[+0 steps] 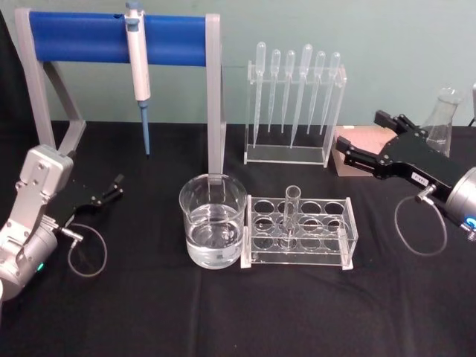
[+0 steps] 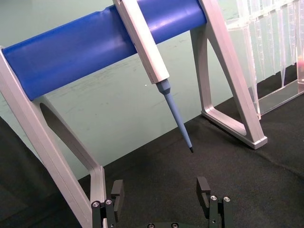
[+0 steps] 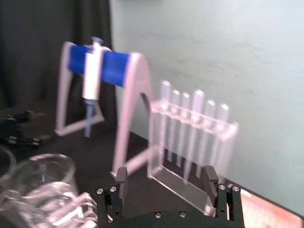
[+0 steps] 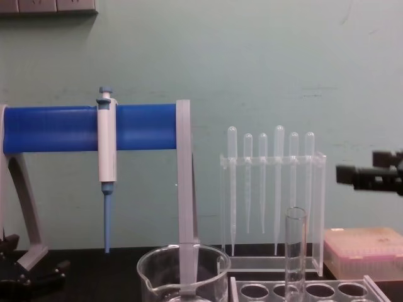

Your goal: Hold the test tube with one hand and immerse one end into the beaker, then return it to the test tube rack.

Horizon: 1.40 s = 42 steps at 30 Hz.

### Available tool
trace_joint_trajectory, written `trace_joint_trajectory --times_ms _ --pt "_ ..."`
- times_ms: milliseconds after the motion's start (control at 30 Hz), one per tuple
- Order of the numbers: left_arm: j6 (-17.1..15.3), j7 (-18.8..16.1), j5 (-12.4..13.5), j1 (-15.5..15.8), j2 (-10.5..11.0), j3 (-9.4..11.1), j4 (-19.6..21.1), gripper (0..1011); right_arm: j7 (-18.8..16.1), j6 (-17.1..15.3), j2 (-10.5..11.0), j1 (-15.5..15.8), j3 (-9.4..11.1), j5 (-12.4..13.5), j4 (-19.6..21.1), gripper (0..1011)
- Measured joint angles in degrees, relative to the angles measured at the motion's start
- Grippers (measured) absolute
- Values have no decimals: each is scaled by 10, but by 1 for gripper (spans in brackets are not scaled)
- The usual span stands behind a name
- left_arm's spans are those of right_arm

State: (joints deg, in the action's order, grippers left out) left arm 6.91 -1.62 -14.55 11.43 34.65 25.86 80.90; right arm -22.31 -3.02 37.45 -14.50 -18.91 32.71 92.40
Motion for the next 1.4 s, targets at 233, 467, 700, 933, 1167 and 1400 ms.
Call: trace_joint_trajectory --times_ms 233,467,700,933,1167,1400 --pt "0 0 0 0 0 0 0 1000 54 3 -26 11 9 -32 -30 1002" --pt "0 0 0 0 0 0 0 1000 121 -2 -54 28 24 -61 -48 1002" --pt "0 0 0 0 0 0 0 1000 197 -22 -84 44 35 -96 -66 1002" --pt "0 0 0 0 0 0 0 1000 215 -43 -96 46 36 -115 -84 1002" --pt "0 0 0 0 0 0 0 1000 204 -48 -96 44 34 -116 -88 1003" --pt "0 0 0 0 0 0 0 1000 204 -46 -96 44 34 -116 -86 1002"
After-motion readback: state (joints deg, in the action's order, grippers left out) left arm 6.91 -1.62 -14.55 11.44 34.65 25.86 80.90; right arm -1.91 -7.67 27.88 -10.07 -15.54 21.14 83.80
